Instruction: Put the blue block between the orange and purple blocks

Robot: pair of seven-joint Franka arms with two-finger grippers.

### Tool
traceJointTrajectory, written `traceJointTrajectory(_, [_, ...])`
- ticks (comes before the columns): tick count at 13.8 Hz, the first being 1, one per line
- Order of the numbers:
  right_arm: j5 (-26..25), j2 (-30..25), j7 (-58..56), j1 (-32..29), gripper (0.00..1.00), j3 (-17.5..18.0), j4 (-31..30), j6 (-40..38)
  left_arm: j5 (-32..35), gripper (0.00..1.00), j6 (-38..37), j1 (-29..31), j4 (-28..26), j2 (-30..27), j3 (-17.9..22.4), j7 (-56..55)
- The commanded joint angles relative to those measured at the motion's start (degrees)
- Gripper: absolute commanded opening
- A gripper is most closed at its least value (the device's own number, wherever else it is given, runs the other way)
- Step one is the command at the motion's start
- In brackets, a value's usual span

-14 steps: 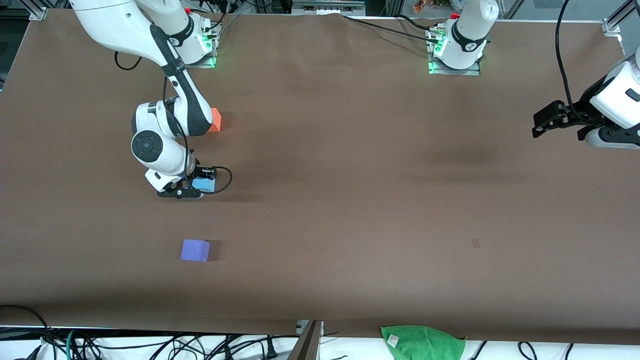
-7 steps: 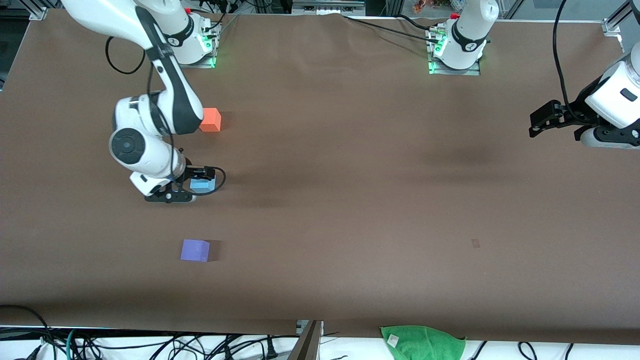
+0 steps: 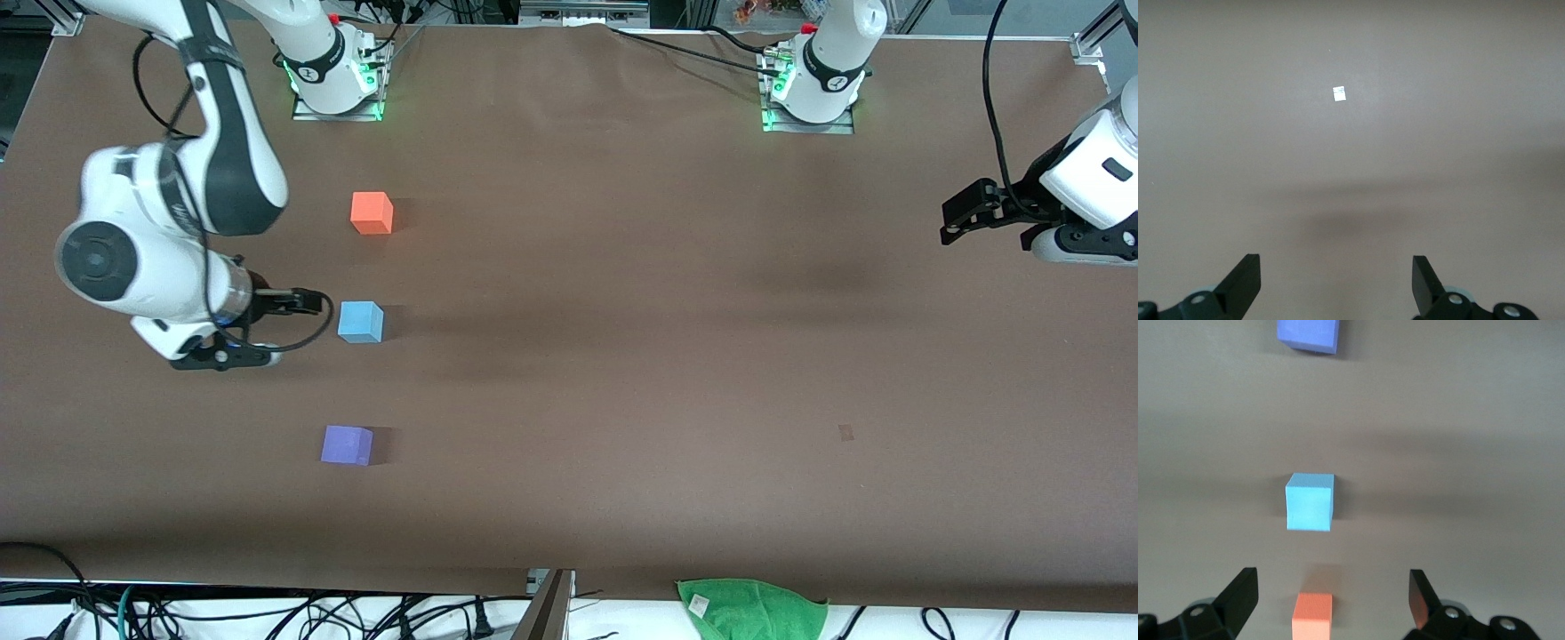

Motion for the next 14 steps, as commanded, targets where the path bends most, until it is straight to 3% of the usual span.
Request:
traceJointTrajectory(1, [-0.18,0.40,-1.23,-0.04,1.00,-1.24,8.71,-9.57,1.00,1.00,-0.78,-0.28,1.75,0.80,0.02,-0.54])
traceJointTrajectory(4, [0.26,-0.48,-0.53,-0.13,1.00,-2.82,14.70,-19.32,1.00,1.00,-0.87,-0.28,1.75,0.80,-0.06,-0.54])
traceJointTrajectory(7, [0.17,-2.84,-0.26,-1.18,1.00,-1.78,15.77,-23.56,0.91,1.00,-0.87,-0.28,1.75,0.80,-0.06,-0.54])
traceJointTrajectory(9, [-0.78,-5.31,-0.35,-2.93,1.00,1.98,14.54,-23.14,0.91,1.00,-0.78,-0.28,1.75,0.80,-0.06,-0.54])
traceJointTrajectory(11, [-4.91,-7.50,-0.96,-7.66,1.00,8.83,12.00,-21.91,1.00,1.00,-0.87,-0.36,1.75,0.80,-0.06,-0.62])
traceJointTrajectory(14, [-4.75,-14.43,-0.88,-12.07,1.00,9.48,7.96,-14.98,0.91,1.00,-0.87,-0.28,1.75,0.80,-0.06,-0.62])
